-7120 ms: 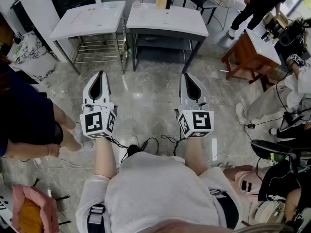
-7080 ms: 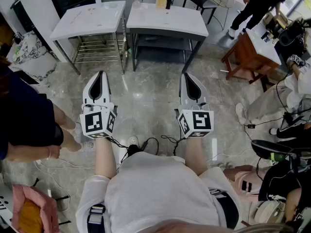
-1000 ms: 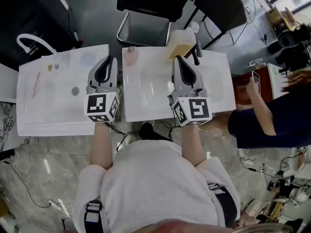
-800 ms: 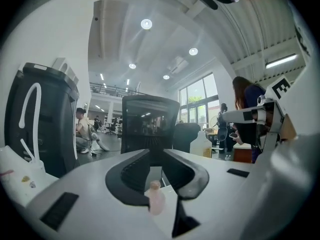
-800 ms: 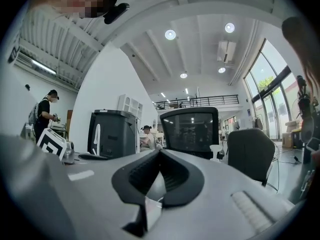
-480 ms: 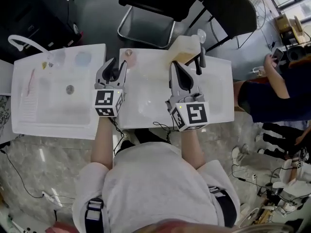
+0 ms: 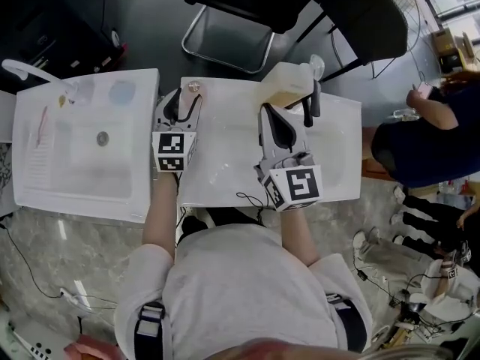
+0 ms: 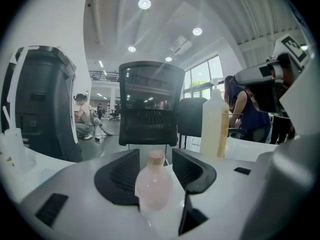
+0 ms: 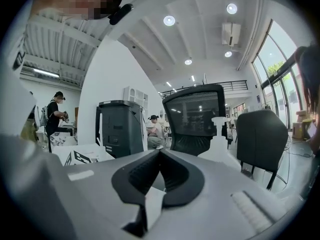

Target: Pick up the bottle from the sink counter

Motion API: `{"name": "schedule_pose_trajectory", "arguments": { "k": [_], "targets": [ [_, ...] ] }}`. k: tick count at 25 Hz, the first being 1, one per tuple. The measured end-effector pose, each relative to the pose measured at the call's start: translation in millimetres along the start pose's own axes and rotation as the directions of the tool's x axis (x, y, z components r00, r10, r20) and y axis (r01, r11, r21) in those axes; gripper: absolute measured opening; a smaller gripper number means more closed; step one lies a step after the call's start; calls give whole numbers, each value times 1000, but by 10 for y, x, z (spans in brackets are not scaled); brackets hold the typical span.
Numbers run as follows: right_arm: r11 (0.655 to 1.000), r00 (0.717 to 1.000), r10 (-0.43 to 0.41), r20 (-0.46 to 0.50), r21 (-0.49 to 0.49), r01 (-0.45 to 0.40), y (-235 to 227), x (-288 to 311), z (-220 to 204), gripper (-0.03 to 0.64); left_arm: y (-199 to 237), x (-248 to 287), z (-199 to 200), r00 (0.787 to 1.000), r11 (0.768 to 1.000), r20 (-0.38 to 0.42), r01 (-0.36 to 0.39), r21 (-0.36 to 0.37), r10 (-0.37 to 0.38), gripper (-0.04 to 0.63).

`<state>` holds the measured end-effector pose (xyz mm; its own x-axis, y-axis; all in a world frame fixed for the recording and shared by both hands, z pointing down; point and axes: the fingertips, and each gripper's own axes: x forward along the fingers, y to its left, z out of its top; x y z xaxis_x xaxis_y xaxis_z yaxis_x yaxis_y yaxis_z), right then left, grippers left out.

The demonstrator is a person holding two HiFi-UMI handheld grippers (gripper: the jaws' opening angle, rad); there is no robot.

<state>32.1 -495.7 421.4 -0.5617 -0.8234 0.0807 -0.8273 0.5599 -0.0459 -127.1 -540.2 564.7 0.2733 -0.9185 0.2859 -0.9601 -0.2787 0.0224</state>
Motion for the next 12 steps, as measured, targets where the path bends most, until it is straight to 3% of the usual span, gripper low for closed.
{"name": "schedule_pose_trajectory", "arguments": {
  "k": [12],
  "targets": [
    [999,997,43,-62,-14,-44,-152,152,-189,11,-19,413,-218,1000,1000,-15,-26,12,27,206]
  ]
}}
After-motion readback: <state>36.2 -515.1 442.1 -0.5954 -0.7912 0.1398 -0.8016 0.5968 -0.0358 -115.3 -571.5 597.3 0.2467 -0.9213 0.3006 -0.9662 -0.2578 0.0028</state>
